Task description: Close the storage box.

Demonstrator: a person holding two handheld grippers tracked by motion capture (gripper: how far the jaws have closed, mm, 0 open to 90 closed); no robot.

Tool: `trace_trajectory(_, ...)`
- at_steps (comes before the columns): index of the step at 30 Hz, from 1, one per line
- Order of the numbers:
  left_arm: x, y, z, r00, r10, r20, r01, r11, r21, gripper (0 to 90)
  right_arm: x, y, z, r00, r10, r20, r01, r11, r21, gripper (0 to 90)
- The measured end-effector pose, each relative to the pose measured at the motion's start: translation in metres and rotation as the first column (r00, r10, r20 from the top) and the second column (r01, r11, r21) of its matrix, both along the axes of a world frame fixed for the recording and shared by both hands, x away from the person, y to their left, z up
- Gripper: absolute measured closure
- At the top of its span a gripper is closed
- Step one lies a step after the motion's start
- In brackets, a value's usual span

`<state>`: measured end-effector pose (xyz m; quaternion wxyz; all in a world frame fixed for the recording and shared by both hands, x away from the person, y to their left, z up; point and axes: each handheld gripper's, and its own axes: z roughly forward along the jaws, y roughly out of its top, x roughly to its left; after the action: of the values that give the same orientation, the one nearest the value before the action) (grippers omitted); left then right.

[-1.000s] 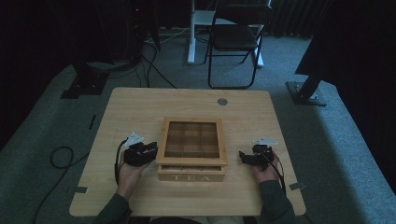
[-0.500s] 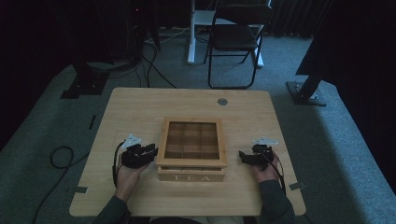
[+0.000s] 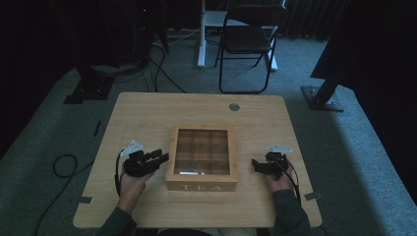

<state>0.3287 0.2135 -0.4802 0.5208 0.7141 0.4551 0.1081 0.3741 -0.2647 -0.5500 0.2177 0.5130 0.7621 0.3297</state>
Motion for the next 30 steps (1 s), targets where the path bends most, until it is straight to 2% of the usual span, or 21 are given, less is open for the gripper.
trace_trajectory(15, 0.007, 0.010, 0.013, 0.9987, 0.045, 0.022, -0.046, 0.9988, 0.018, 55.3, -0.001, 0.000, 0.000, 1.0000, 0.000, -0.001, 0.000, 1.000, 0.000, 14.6)
trace_trajectory(30, 0.012, 0.013, 0.013, 0.9974, 0.072, 0.000, -0.072, 0.9965, 0.041, 55.1, -0.001, 0.000, 0.000, 1.0000, 0.001, -0.001, -0.001, 1.000, 0.000, 14.5)
